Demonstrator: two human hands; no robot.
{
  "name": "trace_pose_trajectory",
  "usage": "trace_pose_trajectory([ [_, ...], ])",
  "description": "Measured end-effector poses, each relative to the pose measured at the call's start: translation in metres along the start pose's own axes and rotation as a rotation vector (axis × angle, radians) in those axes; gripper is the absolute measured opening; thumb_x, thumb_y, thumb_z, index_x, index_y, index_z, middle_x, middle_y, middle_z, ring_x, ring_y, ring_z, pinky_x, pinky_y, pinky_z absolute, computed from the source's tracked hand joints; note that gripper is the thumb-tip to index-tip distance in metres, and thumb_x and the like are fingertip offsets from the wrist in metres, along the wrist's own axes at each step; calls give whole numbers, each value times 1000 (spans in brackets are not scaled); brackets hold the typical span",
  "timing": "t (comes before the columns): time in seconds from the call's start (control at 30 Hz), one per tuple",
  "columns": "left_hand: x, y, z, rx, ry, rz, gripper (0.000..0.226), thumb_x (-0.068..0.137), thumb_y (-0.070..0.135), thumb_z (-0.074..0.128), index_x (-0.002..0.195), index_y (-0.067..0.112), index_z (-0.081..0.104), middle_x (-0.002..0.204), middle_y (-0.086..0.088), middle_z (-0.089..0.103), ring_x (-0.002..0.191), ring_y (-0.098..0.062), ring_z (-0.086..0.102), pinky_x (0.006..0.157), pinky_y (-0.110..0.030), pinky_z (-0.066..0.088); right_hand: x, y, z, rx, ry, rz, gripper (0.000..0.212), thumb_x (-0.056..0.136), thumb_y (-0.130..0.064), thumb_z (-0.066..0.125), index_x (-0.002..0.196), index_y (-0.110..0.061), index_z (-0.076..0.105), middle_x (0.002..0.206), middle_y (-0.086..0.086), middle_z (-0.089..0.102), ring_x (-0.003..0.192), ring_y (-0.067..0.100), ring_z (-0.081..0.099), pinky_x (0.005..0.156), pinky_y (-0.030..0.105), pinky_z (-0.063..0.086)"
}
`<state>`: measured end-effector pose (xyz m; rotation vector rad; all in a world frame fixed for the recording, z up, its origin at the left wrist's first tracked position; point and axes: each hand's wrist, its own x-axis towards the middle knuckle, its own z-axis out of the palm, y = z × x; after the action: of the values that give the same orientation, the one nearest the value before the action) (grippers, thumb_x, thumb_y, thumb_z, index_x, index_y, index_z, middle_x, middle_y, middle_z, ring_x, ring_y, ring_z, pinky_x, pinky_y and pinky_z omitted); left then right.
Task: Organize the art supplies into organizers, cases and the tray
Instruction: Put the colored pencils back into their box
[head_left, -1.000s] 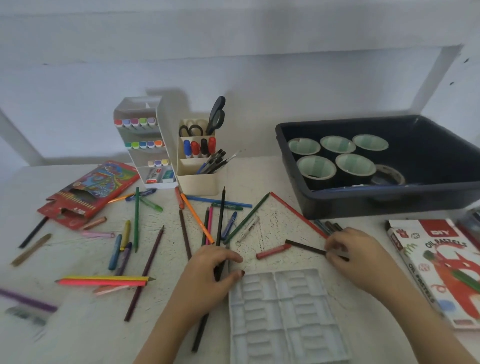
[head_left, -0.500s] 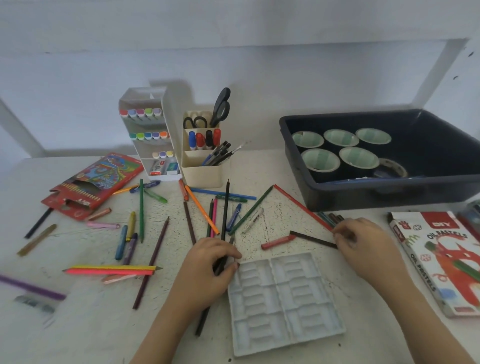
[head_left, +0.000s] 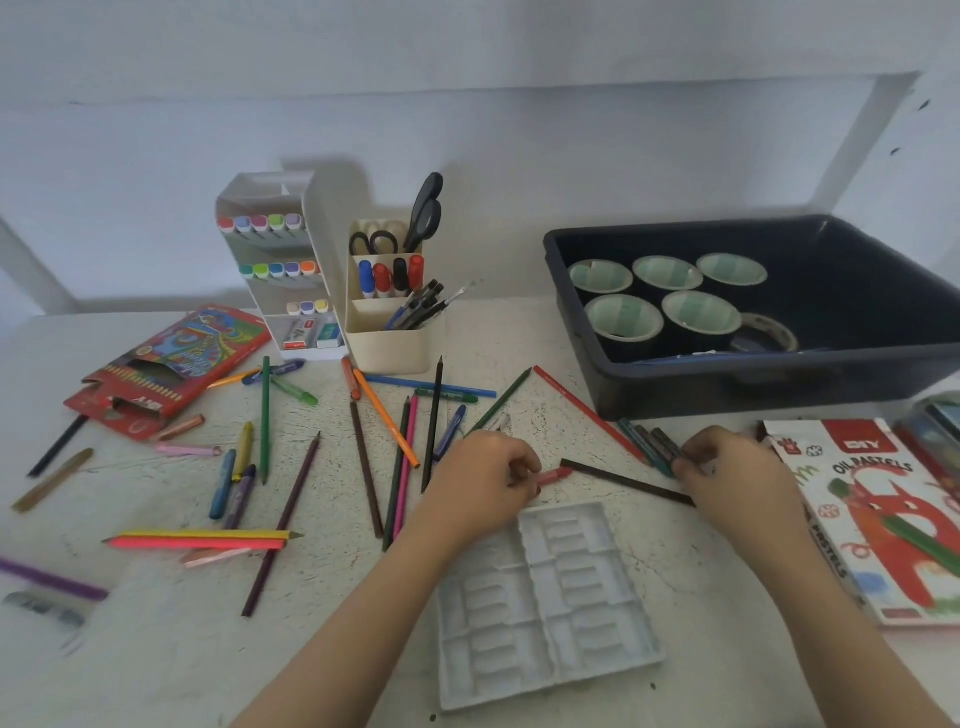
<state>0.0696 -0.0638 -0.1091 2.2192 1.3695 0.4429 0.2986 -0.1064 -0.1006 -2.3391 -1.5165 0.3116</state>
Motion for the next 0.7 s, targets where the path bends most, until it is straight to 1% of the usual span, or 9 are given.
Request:
trace_pose_trajectory([
  [0.07, 2, 2, 3, 1, 2, -12, 18, 87, 20, 64, 104, 21, 71, 94, 7, 67, 87, -4, 56, 83, -25, 50, 0, 2, 0, 39, 13, 1, 9, 89, -25, 61, 96, -20, 61, 90, -2, 63, 78, 14, 53, 80, 36, 46],
  [0.17, 0, 1, 3, -67, 81, -57, 20, 90, 16, 59, 106, 22, 69, 98, 9, 62, 84, -2, 51, 75, -16, 43, -3, 5, 1, 59, 49, -34, 6, 89, -24, 62, 93, -24, 57, 91, -4, 64, 78, 12, 55, 84, 41, 49],
  [0.2, -2, -1, 3, -100, 124, -82, 21, 91, 15, 58, 108, 23, 68, 97, 10, 59, 83, 0, 49, 73, -13, 40, -5, 5, 1, 82, 65, -65, 6, 89, -24, 61, 93, -25, 57, 90, -6, 63, 78, 10, 55, 82, 37, 49],
  [0.27, -8, -5, 1, -172, 208, -132, 23, 91, 15, 58, 110, 24, 67, 95, 10, 57, 83, 0, 50, 72, -12, 38, -13, 1, 0, 171, 61, -175, 8, 89, -23, 61, 93, -26, 55, 88, -9, 61, 79, 4, 53, 71, 21, 45],
  [0.33, -15, -9, 0, -267, 288, -181, 20, 91, 15, 59, 106, 24, 67, 93, 11, 60, 82, 0, 52, 68, -9, 39, -25, -9, 0, 289, -56, -320, 11, 89, -21, 60, 89, -29, 53, 90, -15, 60, 82, -5, 54, 64, 7, 40],
  [0.4, -24, -9, -1, -372, 368, -232, 17, 91, 16, 60, 101, 27, 66, 91, 12, 62, 81, 0, 55, 66, -8, 41, -39, -19, 2, 351, -238, -453, 12, 91, -23, 57, 90, -33, 51, 94, -22, 59, 91, -12, 53, 70, 4, 40],
  [0.47, -35, -8, 2, -457, 456, -274, 19, 90, 13, 60, 101, 27, 65, 93, 10, 63, 82, -2, 58, 68, -11, 42, -48, -23, 8, 293, -329, -582, 10, 92, -29, 54, 94, -37, 49, 96, -27, 58, 99, -12, 49, 79, 8, 40],
  [0.57, -54, -5, 12, -505, 610, -260, 26, 88, 7, 60, 98, 31, 64, 91, 5, 66, 80, -3, 59, 68, -10, 45, -53, -20, 13, 172, -323, -712, 7, 94, -36, 49, 100, -38, 47, 98, -25, 56, 97, -3, 45, 84, 15, 37],
  [0.7, -71, 3, 20, -560, 706, -267, 32, 88, 2, 60, 95, 33, 64, 91, 3, 67, 79, -2, 61, 67, -9, 46, -52, -16, 9, 111, -266, -755, 5, 95, -36, 45, 100, -37, 45, 96, -25, 52, 93, -1, 42, 83, 7, 27],
])
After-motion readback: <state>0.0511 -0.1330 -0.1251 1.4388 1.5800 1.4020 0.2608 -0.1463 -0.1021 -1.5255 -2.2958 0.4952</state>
